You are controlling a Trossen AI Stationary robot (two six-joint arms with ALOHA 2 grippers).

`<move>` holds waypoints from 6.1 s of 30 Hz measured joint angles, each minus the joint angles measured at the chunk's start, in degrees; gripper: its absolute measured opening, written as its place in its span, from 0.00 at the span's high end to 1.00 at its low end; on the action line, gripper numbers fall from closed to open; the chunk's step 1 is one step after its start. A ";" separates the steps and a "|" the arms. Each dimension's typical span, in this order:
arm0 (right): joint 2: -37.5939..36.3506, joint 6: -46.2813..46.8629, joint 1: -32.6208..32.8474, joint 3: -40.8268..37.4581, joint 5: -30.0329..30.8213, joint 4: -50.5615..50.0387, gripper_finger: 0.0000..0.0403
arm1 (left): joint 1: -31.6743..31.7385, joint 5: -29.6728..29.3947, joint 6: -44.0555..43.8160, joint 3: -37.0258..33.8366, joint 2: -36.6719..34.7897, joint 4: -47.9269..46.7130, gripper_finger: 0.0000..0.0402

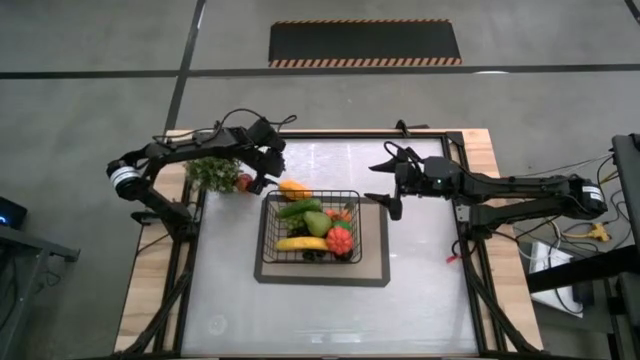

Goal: Build produce basket
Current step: Put the yellow mango into the black wire basket

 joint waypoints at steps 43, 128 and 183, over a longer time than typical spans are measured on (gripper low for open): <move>0.00 4.06 0.00 -0.16 0.20 0.49 0.09 | -0.81 4.79 1.36 -6.78 2.87 10.52 0.44; 2.54 -6.17 -0.35 -0.20 -1.91 -0.40 0.09 | -32.66 -31.91 -17.98 -1.45 -19.16 16.14 0.76; 2.58 -6.55 -0.31 -1.07 -3.58 -9.88 0.09 | -33.90 0.42 -105.11 21.94 1.38 -36.82 0.76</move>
